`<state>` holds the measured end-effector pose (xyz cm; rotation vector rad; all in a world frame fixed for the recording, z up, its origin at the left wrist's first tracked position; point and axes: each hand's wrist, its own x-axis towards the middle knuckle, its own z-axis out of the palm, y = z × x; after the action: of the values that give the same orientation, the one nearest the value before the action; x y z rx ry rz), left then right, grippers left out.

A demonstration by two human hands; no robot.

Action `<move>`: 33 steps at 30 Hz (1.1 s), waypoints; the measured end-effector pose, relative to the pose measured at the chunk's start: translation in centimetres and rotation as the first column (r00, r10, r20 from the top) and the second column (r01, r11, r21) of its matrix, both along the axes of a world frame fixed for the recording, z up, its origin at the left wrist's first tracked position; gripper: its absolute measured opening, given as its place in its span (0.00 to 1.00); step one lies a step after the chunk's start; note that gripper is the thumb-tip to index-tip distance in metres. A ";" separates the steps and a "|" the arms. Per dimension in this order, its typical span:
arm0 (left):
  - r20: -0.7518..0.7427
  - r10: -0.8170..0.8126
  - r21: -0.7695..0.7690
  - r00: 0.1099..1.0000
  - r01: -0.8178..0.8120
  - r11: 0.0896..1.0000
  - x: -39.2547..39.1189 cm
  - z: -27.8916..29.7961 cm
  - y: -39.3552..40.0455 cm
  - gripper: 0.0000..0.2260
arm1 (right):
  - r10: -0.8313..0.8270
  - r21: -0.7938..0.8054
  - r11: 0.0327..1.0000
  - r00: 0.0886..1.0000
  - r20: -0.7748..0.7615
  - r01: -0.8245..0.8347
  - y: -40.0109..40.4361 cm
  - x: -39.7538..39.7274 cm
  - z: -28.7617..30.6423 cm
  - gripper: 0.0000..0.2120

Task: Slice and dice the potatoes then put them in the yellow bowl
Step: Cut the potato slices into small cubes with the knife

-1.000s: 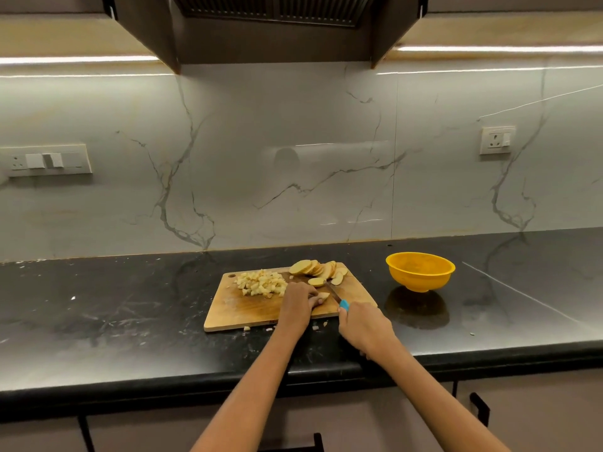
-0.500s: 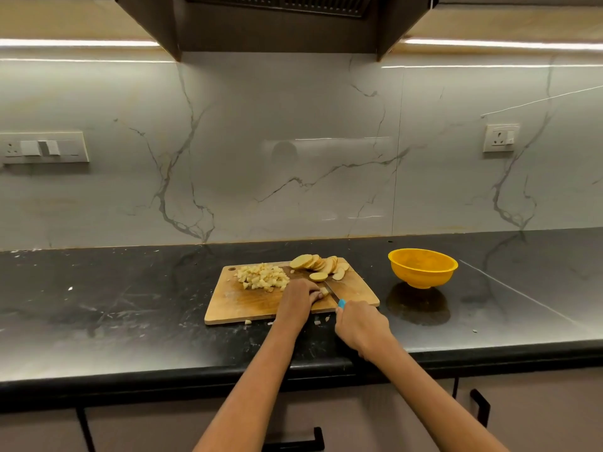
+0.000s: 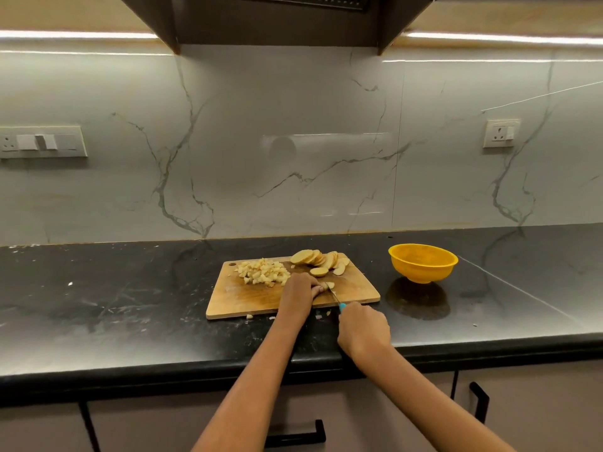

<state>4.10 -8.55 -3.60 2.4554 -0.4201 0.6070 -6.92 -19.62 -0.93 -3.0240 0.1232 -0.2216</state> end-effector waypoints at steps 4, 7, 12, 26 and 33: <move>0.021 -0.037 -0.056 0.999 0.038 0.998 -0.2 -0.2 0.4 0.08 | -0.061 0.179 0.982 0.998 0.027 0.056 -0.6 0.0 -0.3 0.15; 0.044 -0.029 -0.075 0.999 0.032 0.997 -0.5 -0.1 0.5 0.08 | -0.070 0.291 0.955 0.997 0.024 0.060 -0.1 0.5 0.0 0.16; 0.015 -0.019 -0.061 1.000 0.020 0.998 -0.4 0.0 0.6 0.10 | -0.031 0.282 0.959 0.999 -0.019 0.035 1.0 1.0 0.7 0.14; -0.013 -0.026 0.011 1.000 0.026 1.000 -0.3 0.5 0.8 0.11 | 0.068 0.116 0.992 0.989 -0.128 -0.053 1.4 1.6 1.7 0.14; 0.032 -0.012 -0.054 0.999 0.014 0.998 -0.4 -0.2 0.8 0.10 | 0.003 0.073 0.997 1.000 0.010 -0.004 0.4 -0.9 0.1 0.13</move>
<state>3.72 -7.71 -3.78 2.3924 -0.4268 0.6441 -7.82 -19.20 -0.84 -2.9502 0.1218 -0.2268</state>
